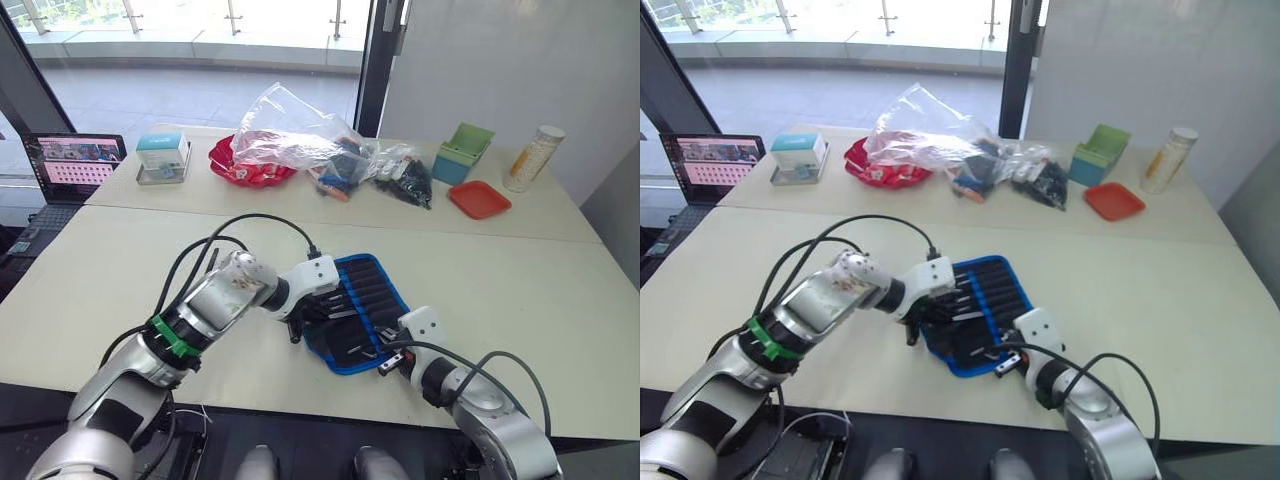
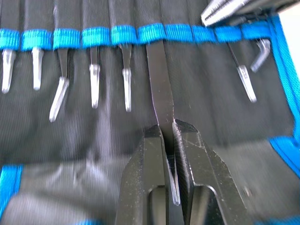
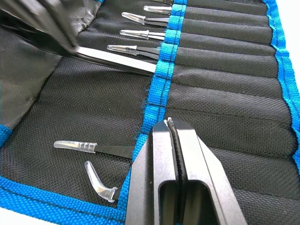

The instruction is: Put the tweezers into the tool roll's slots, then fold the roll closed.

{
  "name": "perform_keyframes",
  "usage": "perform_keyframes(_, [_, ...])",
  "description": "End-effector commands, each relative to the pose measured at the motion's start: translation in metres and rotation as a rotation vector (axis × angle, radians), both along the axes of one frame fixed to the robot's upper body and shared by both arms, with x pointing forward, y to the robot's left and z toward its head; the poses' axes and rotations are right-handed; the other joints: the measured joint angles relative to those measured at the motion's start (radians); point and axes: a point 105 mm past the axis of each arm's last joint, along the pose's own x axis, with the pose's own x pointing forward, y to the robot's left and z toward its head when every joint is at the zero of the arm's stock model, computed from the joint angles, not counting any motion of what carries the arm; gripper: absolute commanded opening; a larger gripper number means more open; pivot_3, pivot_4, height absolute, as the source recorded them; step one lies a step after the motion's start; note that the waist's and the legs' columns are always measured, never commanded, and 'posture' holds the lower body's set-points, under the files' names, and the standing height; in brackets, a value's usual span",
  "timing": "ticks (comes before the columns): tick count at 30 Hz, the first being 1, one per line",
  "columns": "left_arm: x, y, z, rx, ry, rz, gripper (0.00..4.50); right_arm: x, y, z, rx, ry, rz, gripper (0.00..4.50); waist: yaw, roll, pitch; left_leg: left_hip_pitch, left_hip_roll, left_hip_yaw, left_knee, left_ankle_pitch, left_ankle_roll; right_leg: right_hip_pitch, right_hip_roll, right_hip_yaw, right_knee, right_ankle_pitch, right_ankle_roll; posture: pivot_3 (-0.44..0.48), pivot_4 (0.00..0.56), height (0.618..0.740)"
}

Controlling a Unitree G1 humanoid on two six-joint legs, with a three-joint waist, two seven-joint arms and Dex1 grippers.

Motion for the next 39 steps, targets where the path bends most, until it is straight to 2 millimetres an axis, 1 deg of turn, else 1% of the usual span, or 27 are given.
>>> perform_keyframes(1, [0.005,-0.011,0.006,-0.007,-0.055,-0.028,0.03,-0.016,0.006,-0.031,-0.011,0.143,0.029,0.0,0.0,0.0,0.0,0.0,0.0,0.0,0.0,0.0,0.0,0.0,0.0,0.0,0.0,0.0,0.0,0.0,0.15,0.723])
perform_keyframes(5, [0.007,-0.024,0.003,-0.026,-0.063,-0.046,0.03,-0.017,0.006,-0.031,-0.013,0.143,0.03,0.0,0.002,0.0,0.0,0.0,0.0,0.0,0.0,0.0,0.0,0.0,0.0,0.0,0.0,0.0,0.0,0.0,0.15,0.723])
perform_keyframes(9, [0.012,-0.044,-0.002,-0.057,-0.067,-0.054,0.03,-0.018,0.005,-0.031,-0.017,0.143,0.03,0.0,0.003,0.0,0.0,-0.001,-0.001,-0.001,0.0,0.0,0.0,0.0,-0.001,0.0,0.0,0.0,0.0,0.0,0.15,0.723])
perform_keyframes(12, [0.013,-0.053,-0.003,-0.076,-0.066,-0.053,0.03,-0.018,0.005,-0.031,-0.018,0.145,0.034,0.0,0.003,0.0,0.0,-0.001,-0.002,-0.001,0.0,0.0,0.0,0.0,-0.001,0.0,0.0,0.0,0.0,0.0,0.15,0.723])
perform_keyframes(17, [0.013,-0.054,-0.008,-0.074,-0.064,-0.055,0.03,-0.018,0.006,-0.031,-0.014,0.144,0.038,0.0,0.006,0.001,0.0,-0.001,-0.003,-0.002,0.001,0.0,0.0,0.001,-0.002,0.0,0.0,0.0,0.0,0.0,0.15,0.723])
perform_keyframes(20, [0.013,-0.047,-0.007,-0.073,-0.065,-0.049,0.03,-0.017,0.004,-0.03,-0.016,0.141,0.03,0.0,0.006,0.001,0.0,-0.001,-0.003,-0.002,0.001,0.0,0.0,0.002,-0.002,0.0,0.0,0.0,0.0,0.0,0.15,0.723])
perform_keyframes(21, [0.014,-0.044,-0.004,-0.076,-0.074,-0.045,0.4,-0.017,0.004,-0.031,-0.017,0.141,0.027,0.0,0.006,0.001,0.0,-0.001,-0.003,-0.002,0.001,0.0,0.0,0.002,-0.002,0.0,0.0,0.0,0.0,0.0,0.15,0.723])
perform_keyframes(22, [0.015,-0.041,0.0,-0.08,-0.084,-0.036,0.81,-0.016,0.004,-0.031,-0.021,0.14,0.023,0.0,0.004,0.001,0.0,-0.001,-0.003,-0.002,0.001,0.0,0.0,0.001,-0.002,0.0,0.0,0.0,0.0,0.0,0.15,0.723])
perform_keyframes(25, [0.016,-0.029,0.019,-0.104,-0.107,-0.022,1.79,-0.014,0.003,-0.032,-0.029,0.136,0.012,0.0,-0.001,0.001,0.0,-0.001,-0.003,-0.002,0.001,0.0,0.0,0.001,-0.002,0.0,0.001,0.0,0.0,0.0,0.15,0.723])
perform_keyframes(27, [0.016,-0.017,0.041,-0.148,-0.129,-0.005,2.43,-0.014,0.003,-0.033,-0.03,0.137,0.012,0.0,-0.002,0.001,0.0,-0.001,-0.003,-0.002,0.001,0.0,0.0,0.0,-0.002,0.0,0.003,0.0,0.0,0.0,0.15,0.723])
perform_keyframes(28, [0.015,-0.013,0.048,-0.164,-0.135,0.001,2.76,-0.014,0.003,-0.033,-0.03,0.137,0.012,0.0,-0.003,0.001,0.0,-0.001,-0.003,-0.002,0.001,0.0,0.0,0.0,-0.002,0.0,0.003,0.0,0.0,0.0,0.15,0.723])
perform_keyframes(30, [0.009,0.002,0.065,-0.221,-0.123,0.014,3.44,-0.014,0.003,-0.033,-0.03,0.139,0.014,0.0,-0.003,0.001,0.0,-0.001,-0.003,-0.002,0.001,0.0,0.0,0.0,-0.002,0.0,0.003,0.0,0.0,0.0,0.15,0.723])
perform_keyframes(31, [0.007,0.014,0.072,-0.254,-0.114,0.029,3.79,-0.015,0.003,-0.033,-0.031,0.14,0.015,0.0,-0.004,0.001,0.0,0.0,-0.003,-0.002,0.001,0.0,0.0,0.0,-0.002,0.0,0.003,0.0,0.0,0.0,0.15,0.723])
perform_keyframes(33, [0.005,0.036,0.08,-0.321,-0.1,0.091,4.48,-0.015,0.002,-0.034,-0.033,0.143,0.017,0.0,-0.004,0.001,0.0,0.0,-0.003,-0.002,0.001,0.0,0.0,0.0,-0.002,0.0,0.004,0.0,0.0,0.0,0.15,0.723])
perform_keyframes(34, [0.007,0.047,0.082,-0.347,-0.101,0.135,4.48,-0.015,0.002,-0.035,-0.034,0.144,0.018,0.0,-0.002,0.001,0.0,0.001,-0.003,-0.002,0.0,0.0,0.0,0.0,-0.002,0.0,0.004,0.0,0.0,0.0,0.15,0.723])
perform_keyframes(35, [0.012,0.062,0.078,-0.348,-0.132,0.197,4.48,-0.015,0.002,-0.035,-0.034,0.144,0.019,0.0,-0.002,0.001,0.0,0.001,-0.002,-0.002,0.0,0.0,0.0,0.0,-0.002,0.0,0.004,0.0,0.0,0.0,0.15,0.723])
perform_keyframes(37, [0.021,0.09,0.07,-0.352,-0.253,0.292,4.48,-0.015,0.001,-0.034,-0.034,0.145,0.023,0.0,-0.002,0.002,0.0,0.002,-0.002,-0.001,0.0,0.0,0.0,0.001,-0.002,0.0,0.004,0.0,0.0,0.0,0.15,0.723])
perform_keyframes(39, [0.028,0.123,0.062,-0.375,-0.348,0.437,4.48,-0.016,0.001,-0.034,-0.036,0.146,0.033,0.0,-0.001,0.001,0.0,0.003,-0.002,-0.001,0.0,0.0,0.0,0.001,-0.002,0.0,0.004,0.0,0.0,0.0,0.15,0.723])
